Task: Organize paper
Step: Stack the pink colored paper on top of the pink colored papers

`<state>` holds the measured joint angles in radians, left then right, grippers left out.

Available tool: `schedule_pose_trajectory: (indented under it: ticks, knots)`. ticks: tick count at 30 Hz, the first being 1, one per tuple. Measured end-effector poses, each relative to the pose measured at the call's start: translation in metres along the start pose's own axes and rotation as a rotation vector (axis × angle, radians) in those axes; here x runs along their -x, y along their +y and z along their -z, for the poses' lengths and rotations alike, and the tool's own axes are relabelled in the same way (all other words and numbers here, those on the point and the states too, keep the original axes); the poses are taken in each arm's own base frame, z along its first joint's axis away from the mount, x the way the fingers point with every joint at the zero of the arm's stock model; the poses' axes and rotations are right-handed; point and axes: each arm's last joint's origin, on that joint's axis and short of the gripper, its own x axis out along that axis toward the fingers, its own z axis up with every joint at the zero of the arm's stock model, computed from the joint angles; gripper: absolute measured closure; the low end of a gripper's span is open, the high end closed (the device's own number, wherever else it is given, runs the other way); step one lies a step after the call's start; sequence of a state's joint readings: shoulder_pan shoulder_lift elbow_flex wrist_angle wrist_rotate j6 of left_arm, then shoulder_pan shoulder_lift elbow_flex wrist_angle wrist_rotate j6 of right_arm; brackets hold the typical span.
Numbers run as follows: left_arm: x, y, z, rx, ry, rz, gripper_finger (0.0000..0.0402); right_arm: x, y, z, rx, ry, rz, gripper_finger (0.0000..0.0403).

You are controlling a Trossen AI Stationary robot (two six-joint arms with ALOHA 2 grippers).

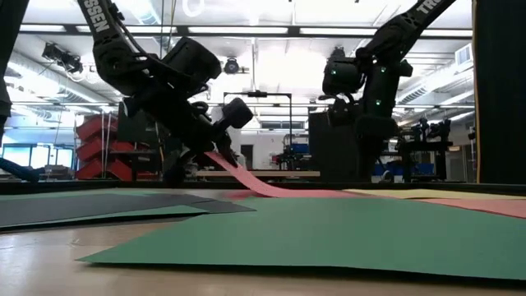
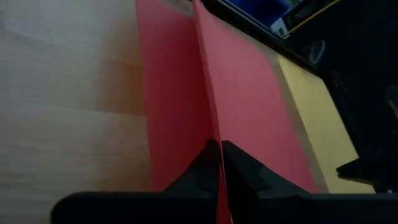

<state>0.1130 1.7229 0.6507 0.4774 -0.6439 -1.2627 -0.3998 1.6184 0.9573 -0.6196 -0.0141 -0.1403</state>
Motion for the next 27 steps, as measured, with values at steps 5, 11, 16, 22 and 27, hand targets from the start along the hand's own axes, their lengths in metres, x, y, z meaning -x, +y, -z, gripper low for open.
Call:
schedule_pose_trajectory:
  ticks: [5,11,16,22,27]
  knots:
    - [0.005,-0.002,0.005,0.017,-0.019,0.0,0.0402,0.0,0.012,-0.001,0.04,0.003,-0.013,0.0403]
    - [0.005,-0.002,0.006,0.031,-0.019,0.001,0.0402,-0.008,0.018,0.005,0.057,0.0,-0.023,0.0403]
    - [0.005,-0.002,0.006,0.031,-0.018,0.002,0.0402,-0.02,0.015,0.019,0.035,0.014,-0.022,0.0403]
    - [0.003,-0.012,0.005,0.004,-0.016,-0.005,0.0402,-0.021,0.011,0.018,0.016,-0.013,-0.021,0.0403]
    - [0.002,-0.023,0.003,-0.042,-0.008,-0.014,0.0402,-0.021,0.012,0.015,0.016,-0.045,-0.037,0.0403]
